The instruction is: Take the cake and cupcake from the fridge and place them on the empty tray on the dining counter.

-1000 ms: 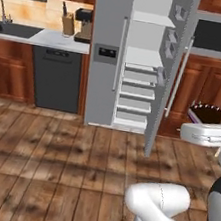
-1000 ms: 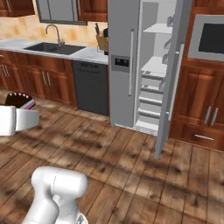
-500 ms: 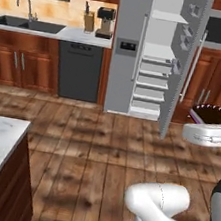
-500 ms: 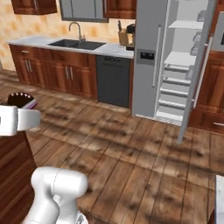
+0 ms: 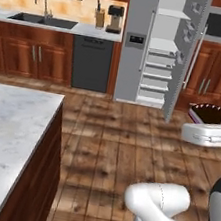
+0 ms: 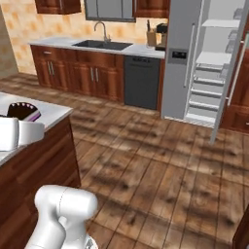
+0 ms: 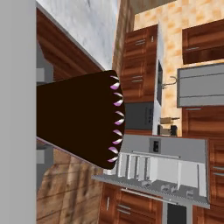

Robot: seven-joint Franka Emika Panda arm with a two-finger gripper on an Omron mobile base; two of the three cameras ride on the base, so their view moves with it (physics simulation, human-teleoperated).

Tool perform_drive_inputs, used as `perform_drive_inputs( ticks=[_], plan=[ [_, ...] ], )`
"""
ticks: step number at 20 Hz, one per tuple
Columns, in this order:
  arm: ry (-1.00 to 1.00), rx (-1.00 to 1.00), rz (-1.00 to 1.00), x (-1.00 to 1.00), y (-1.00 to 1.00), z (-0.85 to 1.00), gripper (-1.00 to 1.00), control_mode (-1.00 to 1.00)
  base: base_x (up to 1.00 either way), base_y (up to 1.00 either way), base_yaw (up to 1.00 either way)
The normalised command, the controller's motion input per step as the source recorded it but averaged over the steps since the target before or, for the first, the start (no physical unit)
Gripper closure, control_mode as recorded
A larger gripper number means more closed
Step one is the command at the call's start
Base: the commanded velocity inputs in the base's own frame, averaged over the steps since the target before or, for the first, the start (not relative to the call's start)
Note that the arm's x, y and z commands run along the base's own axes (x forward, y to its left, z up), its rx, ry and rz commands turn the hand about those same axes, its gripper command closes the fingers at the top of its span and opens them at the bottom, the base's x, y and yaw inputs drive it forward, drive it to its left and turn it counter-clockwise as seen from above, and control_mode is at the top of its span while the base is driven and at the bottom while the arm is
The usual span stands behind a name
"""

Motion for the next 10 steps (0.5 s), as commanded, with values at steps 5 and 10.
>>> perform_drive_inputs(
  ticks=[5,10],
  plan=[
    [0.0,0.0,0.0,0.0,0.0,0.0,1.0,1.0,-1.0,0.83,0.0],
    [0.0,0.0,0.0,0.0,0.0,0.0,1.0,1.0,-1.0,0.5,0.0]
  ],
)
